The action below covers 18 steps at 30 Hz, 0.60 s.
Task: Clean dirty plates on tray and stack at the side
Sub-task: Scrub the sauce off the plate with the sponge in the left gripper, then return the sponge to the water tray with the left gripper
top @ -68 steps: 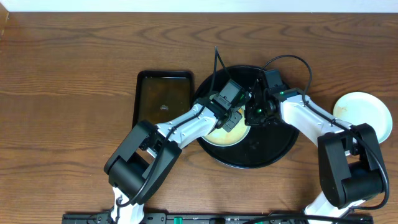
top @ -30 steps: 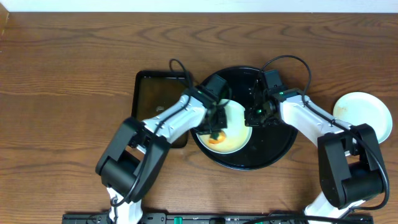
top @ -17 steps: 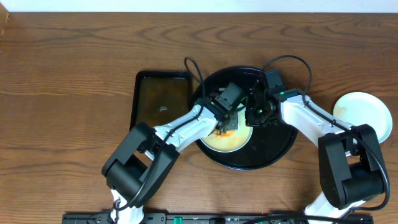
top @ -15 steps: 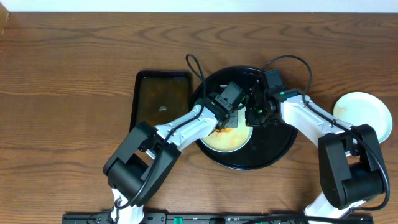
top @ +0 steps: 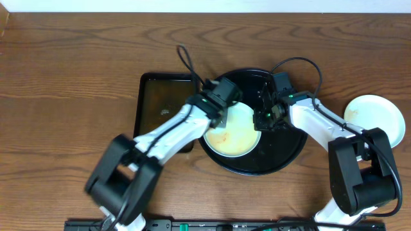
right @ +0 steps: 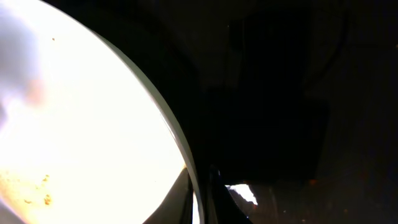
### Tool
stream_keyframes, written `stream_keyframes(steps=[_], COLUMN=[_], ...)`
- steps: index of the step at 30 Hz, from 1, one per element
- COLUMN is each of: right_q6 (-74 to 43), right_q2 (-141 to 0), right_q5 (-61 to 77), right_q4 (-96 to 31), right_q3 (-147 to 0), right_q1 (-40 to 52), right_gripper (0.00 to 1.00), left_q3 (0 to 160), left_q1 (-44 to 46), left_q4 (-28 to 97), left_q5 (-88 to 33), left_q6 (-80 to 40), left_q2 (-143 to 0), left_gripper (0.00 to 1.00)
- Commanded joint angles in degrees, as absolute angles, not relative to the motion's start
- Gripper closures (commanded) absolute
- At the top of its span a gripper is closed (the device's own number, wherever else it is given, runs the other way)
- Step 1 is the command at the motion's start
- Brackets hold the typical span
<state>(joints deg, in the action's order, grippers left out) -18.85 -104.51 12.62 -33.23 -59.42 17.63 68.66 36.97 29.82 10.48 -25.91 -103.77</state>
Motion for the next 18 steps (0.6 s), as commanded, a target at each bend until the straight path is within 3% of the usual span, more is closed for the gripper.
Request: stream_keyframes(steps=[1,5,10,14,18], right_q6=[-19.0,-19.0,-17.6,-16.7,-15.8], right_q2=[-105.1,-105.1,-105.1,-105.1,-105.1], right_q5=[9.7,9.2,6.4,6.5,6.7], right_q4=[-33.5,-33.3,-31.5,-30.4,-30.5], right_q3=[-58.3,-58.3,-58.3,-58.3,-58.3], right_q1=[18.0,18.1,18.1,18.1,18.1], right_gripper=[0.92,0.91,0.98,0.99,0.99], left_q3=[68.6,68.6,68.5,68.4,67.3], left_q1=[33.4,29.8,23.5,17.5,13.6], left_q4=[31.1,32.7,34.8,35.7,36.7], left_q5=[11.6,11.2,10.7,1.6,0.4], left_q6=[-27.8,-27.7,-28.4,-23.7,-22.1], left_q2=[-98.6,-98.1,-98.1,-98.9,-99.8], left_gripper=[0.93,0.93,0.93,0.93,0.93])
